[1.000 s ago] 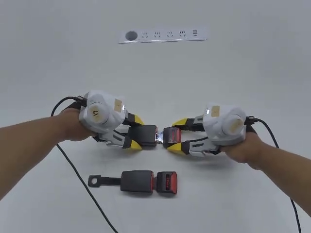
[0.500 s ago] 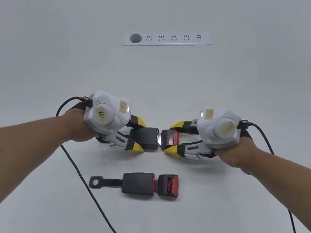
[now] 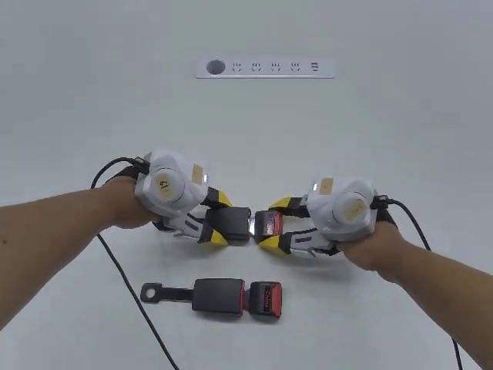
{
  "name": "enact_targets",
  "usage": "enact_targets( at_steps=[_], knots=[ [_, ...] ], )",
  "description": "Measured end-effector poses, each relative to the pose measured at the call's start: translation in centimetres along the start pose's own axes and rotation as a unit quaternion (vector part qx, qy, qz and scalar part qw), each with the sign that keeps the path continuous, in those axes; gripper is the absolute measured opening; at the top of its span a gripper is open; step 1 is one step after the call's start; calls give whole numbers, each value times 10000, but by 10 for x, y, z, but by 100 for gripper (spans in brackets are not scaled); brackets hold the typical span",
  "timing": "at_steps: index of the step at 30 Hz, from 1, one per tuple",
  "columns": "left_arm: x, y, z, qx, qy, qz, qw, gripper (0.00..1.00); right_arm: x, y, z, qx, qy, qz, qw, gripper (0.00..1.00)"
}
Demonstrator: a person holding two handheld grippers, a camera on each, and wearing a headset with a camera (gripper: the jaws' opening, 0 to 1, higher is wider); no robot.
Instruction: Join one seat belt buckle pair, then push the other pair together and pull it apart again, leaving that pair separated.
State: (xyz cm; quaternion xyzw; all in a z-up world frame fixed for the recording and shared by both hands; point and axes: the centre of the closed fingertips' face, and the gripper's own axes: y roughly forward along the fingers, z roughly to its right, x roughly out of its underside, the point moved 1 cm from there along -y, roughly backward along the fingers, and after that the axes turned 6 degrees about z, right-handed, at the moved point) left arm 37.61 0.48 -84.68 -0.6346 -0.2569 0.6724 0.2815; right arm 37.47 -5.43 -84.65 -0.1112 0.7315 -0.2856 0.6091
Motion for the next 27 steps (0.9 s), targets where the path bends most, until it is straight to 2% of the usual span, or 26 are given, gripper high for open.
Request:
enact_targets(
  at_steps=[27],
  knots=[
    [-2,0,1,43,81,-112,9999,35,1,-2,0,-47,-136,2,9999,36]
  ],
)
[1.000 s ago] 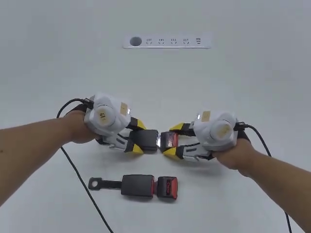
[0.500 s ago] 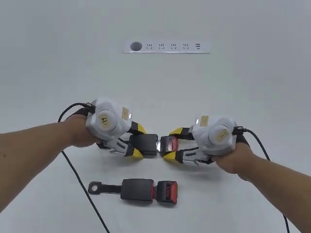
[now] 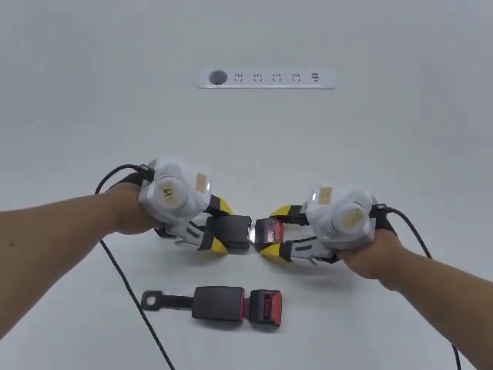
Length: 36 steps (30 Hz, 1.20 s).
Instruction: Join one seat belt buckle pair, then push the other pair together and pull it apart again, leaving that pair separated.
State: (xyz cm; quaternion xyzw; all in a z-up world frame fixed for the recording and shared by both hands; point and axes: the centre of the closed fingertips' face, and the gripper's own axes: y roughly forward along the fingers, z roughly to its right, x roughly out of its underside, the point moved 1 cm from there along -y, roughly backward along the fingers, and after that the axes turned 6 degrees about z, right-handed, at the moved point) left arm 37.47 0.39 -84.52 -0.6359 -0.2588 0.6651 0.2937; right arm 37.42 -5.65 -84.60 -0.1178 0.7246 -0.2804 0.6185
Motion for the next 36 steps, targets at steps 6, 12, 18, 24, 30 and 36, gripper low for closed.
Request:
enact_targets(
  at_steps=[6,12,18,24,30,36],
  knots=[
    [1,0,0,-23,-13,9,10000,35,5,-9,1,69,29,60,10000,36],
    [-1,-1,1,-44,-15,5,10000,35,11,-17,4,35,31,38,10000,36],
    [1,-1,0,-46,-26,-38,10000,35,16,-24,6,23,34,86,10000,36],
    [1,-1,-1,-51,-42,-46,10000,35,24,-40,9,102,130,80,9998,36],
    [1,0,-1,-55,-52,-60,10000,35,31,-50,13,75,97,58,9999,37],
    [1,0,-1,-64,-69,-61,9999,35,39,-61,16,99,112,29,9999,37]
  ],
)
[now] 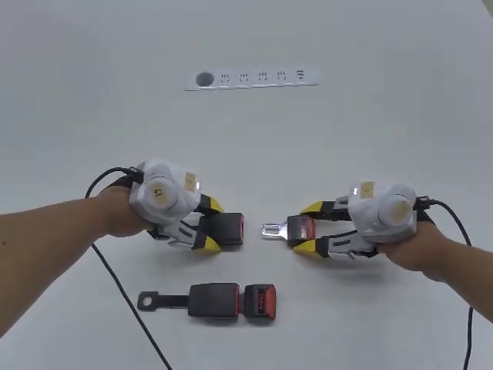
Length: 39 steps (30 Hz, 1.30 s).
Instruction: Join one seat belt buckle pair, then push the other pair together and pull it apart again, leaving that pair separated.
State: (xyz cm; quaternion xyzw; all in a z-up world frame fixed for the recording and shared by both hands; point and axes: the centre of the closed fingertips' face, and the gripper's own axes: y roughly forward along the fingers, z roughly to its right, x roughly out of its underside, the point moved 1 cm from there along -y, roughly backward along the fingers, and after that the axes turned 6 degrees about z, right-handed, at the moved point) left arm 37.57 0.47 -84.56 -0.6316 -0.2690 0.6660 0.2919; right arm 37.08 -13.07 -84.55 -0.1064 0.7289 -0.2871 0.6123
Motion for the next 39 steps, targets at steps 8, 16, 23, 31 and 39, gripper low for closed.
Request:
enact_targets(
  at_steps=[8,16,23,31,39],
  knots=[
    [0,1,0,-32,-39,10,10000,35,8,-14,3,14,-18,19,10000,37],
    [0,1,-1,-33,-40,-19,10000,35,15,-32,4,67,-19,14,10000,37],
    [-1,1,0,-30,-37,-39,10000,35,27,-52,7,97,-8,-39,9999,37],
    [0,1,1,-26,-32,-88,10000,35,32,-69,8,161,51,-87,9998,37],
    [-6,-1,5,-21,-28,-125,9999,35,39,-83,12,223,76,-159,9996,37]
  ],
)
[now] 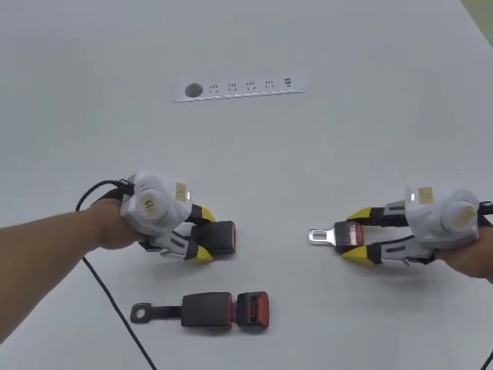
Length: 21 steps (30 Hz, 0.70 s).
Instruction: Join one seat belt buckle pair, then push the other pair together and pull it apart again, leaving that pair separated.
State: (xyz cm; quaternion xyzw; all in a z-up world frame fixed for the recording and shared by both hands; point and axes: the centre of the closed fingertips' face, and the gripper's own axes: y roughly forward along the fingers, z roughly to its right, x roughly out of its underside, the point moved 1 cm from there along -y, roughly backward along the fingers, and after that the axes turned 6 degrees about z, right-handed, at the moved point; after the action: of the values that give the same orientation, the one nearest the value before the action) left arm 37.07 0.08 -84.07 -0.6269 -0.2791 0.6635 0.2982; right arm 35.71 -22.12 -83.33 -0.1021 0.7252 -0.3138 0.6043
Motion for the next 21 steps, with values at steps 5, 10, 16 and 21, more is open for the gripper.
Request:
enact_targets(
  at_steps=[5,10,16,21],
  knots=[
    [-2,0,2,3,32,-31,10000,35,3,-2,3,-19,-23,-46,10000,37],
    [-2,-1,1,-15,29,-24,10000,35,4,-1,4,-40,-19,-64,10000,38],
    [-3,0,1,-27,96,-113,9999,35,3,1,4,-42,-64,-190,9998,38],
    [-1,-3,-1,-299,-378,-198,9986,47,-8,-3,11,539,539,70,9971,49]
  ],
)
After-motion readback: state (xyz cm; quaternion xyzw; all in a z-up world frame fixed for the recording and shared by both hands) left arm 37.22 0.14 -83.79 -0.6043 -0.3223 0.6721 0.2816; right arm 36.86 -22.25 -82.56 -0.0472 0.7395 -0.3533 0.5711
